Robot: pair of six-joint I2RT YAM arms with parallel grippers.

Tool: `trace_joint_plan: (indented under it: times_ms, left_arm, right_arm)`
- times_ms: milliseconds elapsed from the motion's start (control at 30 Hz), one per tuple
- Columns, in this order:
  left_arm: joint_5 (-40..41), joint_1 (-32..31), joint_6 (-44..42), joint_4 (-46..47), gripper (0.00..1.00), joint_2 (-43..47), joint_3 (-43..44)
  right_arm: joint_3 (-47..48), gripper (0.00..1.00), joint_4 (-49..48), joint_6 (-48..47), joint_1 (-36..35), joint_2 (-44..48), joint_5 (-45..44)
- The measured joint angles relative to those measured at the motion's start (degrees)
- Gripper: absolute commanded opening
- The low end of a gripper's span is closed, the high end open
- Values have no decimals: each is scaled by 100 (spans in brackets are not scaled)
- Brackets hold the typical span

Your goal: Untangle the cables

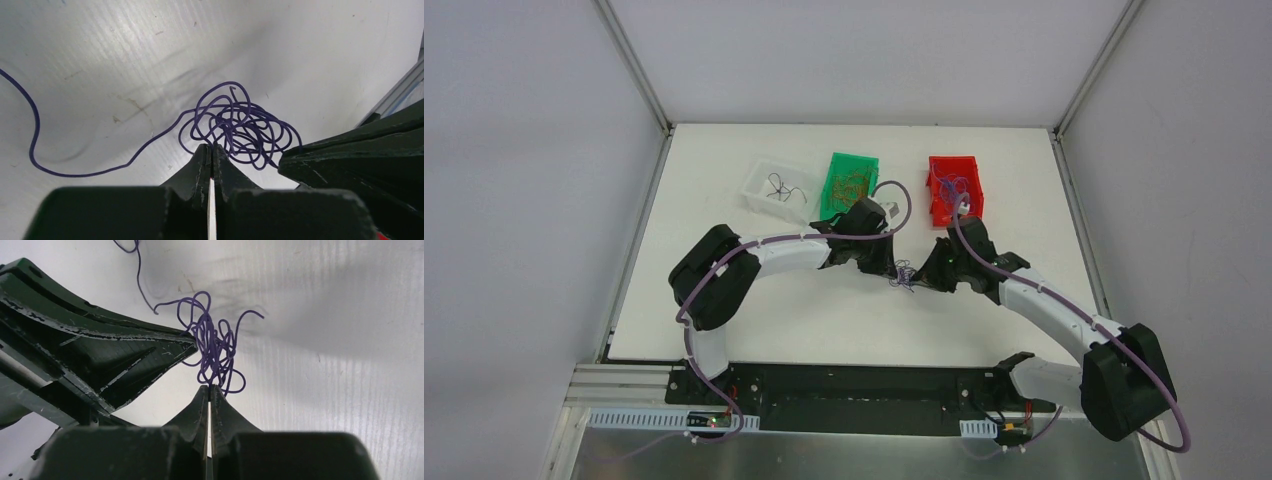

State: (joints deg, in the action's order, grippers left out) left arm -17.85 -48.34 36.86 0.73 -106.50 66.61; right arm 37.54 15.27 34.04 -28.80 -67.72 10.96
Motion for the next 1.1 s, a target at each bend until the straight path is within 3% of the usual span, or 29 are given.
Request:
trace_joint_plan:
  times_ms: [133, 300, 400, 467, 533, 800, 1100]
  left_arm:
    - [238, 46, -2, -46, 0, 57, -70]
    - [555, 289, -125, -439, 0, 588, -509]
    - [782, 509, -258, -675, 0, 1106, -822]
    - [911, 645, -343, -767, 0, 1471, -1036]
    - [938, 684, -389, -855, 0, 1727, -1145]
    - [588, 669, -568, -922, 0, 1847, -1172]
    - [463, 669, -671, -927, 0, 1849, -1290]
  right_arm:
    - [2, 13, 214, 87, 0, 92, -474]
    - [2, 9, 577, 157, 24, 48, -1121]
    - [-33, 25, 643, 188, 63, 15, -1357]
    - [-79, 48, 660, 192, 94, -7, -1423]
    - [-125, 54, 638, 133, 111, -17, -1377]
    - [-168, 51, 11, -525, -90, 87, -260]
    - [1040, 47, -468, -1626, -645, -1274, 125]
